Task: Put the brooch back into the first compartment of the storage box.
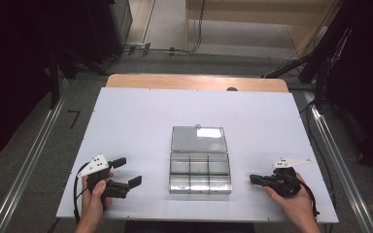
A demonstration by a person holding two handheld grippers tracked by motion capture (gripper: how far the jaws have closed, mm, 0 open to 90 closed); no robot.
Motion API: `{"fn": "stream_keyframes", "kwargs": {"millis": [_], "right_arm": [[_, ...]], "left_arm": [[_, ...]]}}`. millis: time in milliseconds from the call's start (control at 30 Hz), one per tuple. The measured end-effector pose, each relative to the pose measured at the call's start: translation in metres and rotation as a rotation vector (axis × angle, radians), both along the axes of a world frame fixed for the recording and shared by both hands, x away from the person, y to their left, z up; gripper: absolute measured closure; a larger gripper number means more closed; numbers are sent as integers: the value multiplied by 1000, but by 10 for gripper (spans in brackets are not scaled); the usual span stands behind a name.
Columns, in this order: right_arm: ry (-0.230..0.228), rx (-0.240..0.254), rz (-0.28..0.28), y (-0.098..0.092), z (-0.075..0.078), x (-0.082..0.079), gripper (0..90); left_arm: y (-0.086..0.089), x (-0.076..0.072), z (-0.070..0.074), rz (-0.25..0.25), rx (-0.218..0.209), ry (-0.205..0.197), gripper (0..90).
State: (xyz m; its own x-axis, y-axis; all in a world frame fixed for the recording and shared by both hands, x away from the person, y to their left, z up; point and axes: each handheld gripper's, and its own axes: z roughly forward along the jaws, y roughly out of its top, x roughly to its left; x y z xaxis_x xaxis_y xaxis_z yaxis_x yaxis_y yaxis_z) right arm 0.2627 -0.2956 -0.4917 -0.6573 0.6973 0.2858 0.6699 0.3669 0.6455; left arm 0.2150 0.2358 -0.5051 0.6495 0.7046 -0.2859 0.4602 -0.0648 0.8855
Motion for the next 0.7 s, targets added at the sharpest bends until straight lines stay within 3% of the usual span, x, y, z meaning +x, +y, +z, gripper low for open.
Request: {"fn": "stream_keyframes", "kwargs": {"millis": [367,700], "right_arm": [[-60,17,-17,4,10,0,885],[-112,24,-24,12,24,1,885]], "left_arm": [[-3,0,-1,-4,11,-34,0],[2,-1,0,-1,-23,-67,0]]}}
